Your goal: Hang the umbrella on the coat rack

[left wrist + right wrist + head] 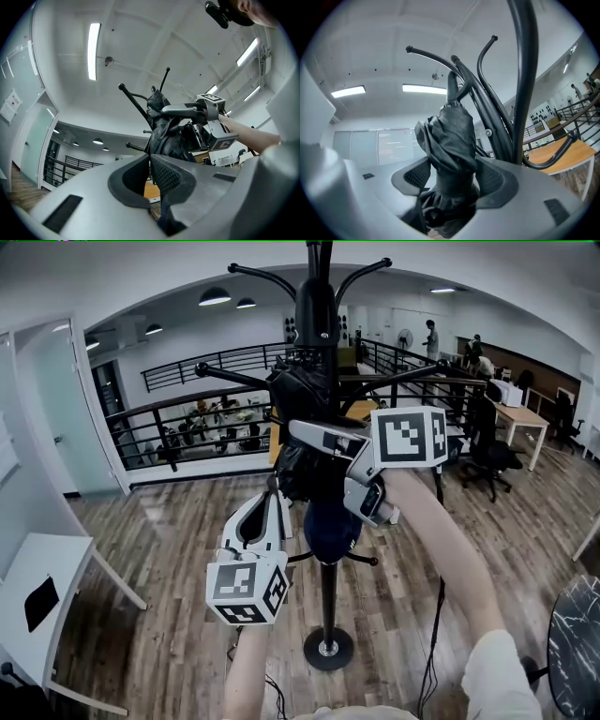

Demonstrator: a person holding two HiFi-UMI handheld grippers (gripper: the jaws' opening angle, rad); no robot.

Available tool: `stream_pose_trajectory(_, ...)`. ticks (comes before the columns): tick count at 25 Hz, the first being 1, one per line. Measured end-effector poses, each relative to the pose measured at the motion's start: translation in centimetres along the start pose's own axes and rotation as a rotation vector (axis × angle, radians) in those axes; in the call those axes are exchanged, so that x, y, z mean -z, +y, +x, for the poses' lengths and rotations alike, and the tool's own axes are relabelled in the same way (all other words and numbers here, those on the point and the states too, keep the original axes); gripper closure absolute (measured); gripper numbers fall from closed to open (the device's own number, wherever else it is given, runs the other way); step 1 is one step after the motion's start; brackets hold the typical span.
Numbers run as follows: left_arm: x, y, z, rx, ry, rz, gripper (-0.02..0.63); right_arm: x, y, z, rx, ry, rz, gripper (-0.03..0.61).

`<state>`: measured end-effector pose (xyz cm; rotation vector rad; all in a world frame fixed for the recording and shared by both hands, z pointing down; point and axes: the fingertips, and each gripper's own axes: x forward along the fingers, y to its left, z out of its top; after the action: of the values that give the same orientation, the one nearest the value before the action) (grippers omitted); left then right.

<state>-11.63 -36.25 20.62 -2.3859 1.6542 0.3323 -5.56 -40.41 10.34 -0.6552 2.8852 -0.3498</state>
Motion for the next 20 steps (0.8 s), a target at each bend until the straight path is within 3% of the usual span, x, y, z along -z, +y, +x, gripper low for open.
stream_pose_trajectory(3,0.5,0.2,-0.7,0.003,-0.008,0.0,0.58,1.1,-0.1,-0.3,-0.005,-0.03,0.026,0.265)
stream_pose_trajectory(9,-0.1,0.1,-0.7,0.013,-0.008,0.006,0.58,-0.5,0.2,-1.3,0.003,-0.1,0.033,0.265)
stream_pose_trajectory(16,0.3,-0.1,-1.1,0.028,-0.004,0.011,0.58,-2.2,1.4,-2.4,0.03,-0.166,-0.034,0.267)
stream_pose_trajectory(20,-0.3,-0.4,-0.9,0.03,-0.015,0.014,0.58,-3.2,2.2,-3.4,0.062,-0.181,-0.125,0.267)
